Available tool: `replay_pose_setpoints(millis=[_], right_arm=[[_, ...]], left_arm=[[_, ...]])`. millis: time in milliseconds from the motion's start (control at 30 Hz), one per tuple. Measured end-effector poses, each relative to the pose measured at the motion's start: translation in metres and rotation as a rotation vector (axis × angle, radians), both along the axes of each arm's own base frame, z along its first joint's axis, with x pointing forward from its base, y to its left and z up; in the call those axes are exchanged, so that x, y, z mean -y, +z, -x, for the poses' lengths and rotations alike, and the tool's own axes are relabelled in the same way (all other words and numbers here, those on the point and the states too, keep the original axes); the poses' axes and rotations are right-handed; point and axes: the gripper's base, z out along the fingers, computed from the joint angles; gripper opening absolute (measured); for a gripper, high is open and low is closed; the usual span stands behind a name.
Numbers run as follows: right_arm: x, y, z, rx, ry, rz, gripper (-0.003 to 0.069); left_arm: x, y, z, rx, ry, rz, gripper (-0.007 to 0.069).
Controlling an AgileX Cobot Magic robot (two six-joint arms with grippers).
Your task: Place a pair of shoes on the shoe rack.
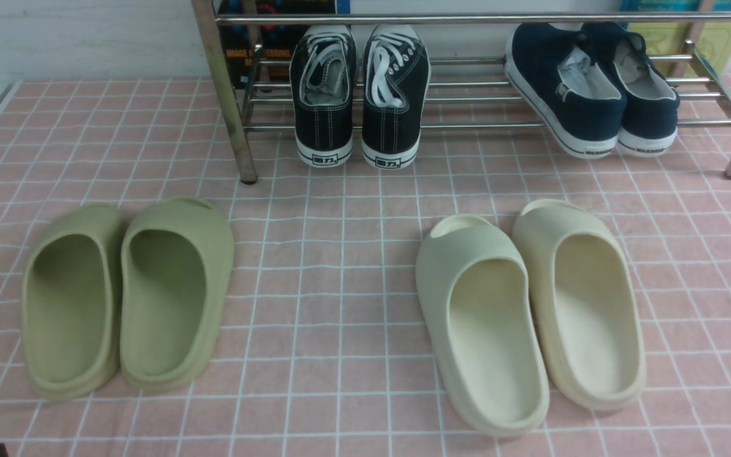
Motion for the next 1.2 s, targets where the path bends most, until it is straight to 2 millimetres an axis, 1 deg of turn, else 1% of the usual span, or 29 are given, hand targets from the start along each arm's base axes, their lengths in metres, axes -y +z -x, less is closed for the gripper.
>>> replay_pose_setpoints(millis=[167, 267, 300, 333, 367, 400, 433, 500, 533, 567, 600, 633, 700, 833, 933, 1200], right_arm=[[0.0, 0.0, 0.0, 0.013, 0.008, 0.025, -0.0016], [0.002, -0.008, -0.001, 0.071, -0.007, 0.031, -0.0019], [0.002, -0.008, 0.0, 0.074, -0.007, 0.031, -0.0019], [0.004, -0.023, 0.002, 0.123, -0.022, 0.045, -0.0019], [0.005, -0.032, 0.004, 0.162, -0.032, 0.057, -0.0019], [0.005, -0.033, 0.005, 0.171, -0.034, 0.059, -0.0019], [0.007, -0.041, 0.007, 0.215, -0.045, 0.066, -0.0019], [0.012, -0.076, 0.016, 0.301, -0.098, 0.095, -0.0019], [0.012, -0.079, 0.017, 0.306, -0.103, 0.095, -0.0019], [0.015, -0.101, 0.02, 0.341, -0.145, 0.109, -0.0019], [0.016, -0.107, 0.021, 0.338, -0.154, 0.111, -0.0019], [0.017, -0.119, 0.023, 0.345, -0.174, 0.114, -0.0019], [0.02, -0.154, 0.026, 0.338, -0.223, 0.12, -0.0019], [0.021, -0.195, 0.029, 0.287, -0.256, 0.072, -0.0019], [0.021, -0.202, 0.03, 0.241, -0.263, 0.053, -0.0019], [0.019, -0.209, 0.031, 0.165, -0.23, 0.057, -0.0019]], left_arm=[[0.0, 0.0, 0.0, 0.0, 0.0, 0.0, 0.0239], [0.0, 0.0, 0.0, 0.0, 0.0, 0.0, 0.0239], [0.0, 0.0, 0.0, 0.0, 0.0, 0.0, 0.0239], [0.0, 0.0, 0.0, 0.0, 0.0, 0.0, 0.0239], [0.0, 0.0, 0.0, 0.0, 0.0, 0.0, 0.0239], [0.0, 0.0, 0.0, 0.0, 0.0, 0.0, 0.0239], [0.0, 0.0, 0.0, 0.0, 0.0, 0.0, 0.0239], [0.0, 0.0, 0.0, 0.0, 0.0, 0.0, 0.0239], [0.0, 0.0, 0.0, 0.0, 0.0, 0.0, 0.0239], [0.0, 0.0, 0.0, 0.0, 0.0, 0.0, 0.0239], [0.0, 0.0, 0.0, 0.0, 0.0, 0.0, 0.0239], [0.0, 0.0, 0.0, 0.0, 0.0, 0.0, 0.0239], [0.0, 0.0, 0.0, 0.0, 0.0, 0.0, 0.0239], [0.0, 0.0, 0.0, 0.0, 0.0, 0.0, 0.0239], [0.0, 0.0, 0.0, 0.0, 0.0, 0.0, 0.0239], [0.0, 0.0, 0.0, 0.0, 0.0, 0.0, 0.0239]])
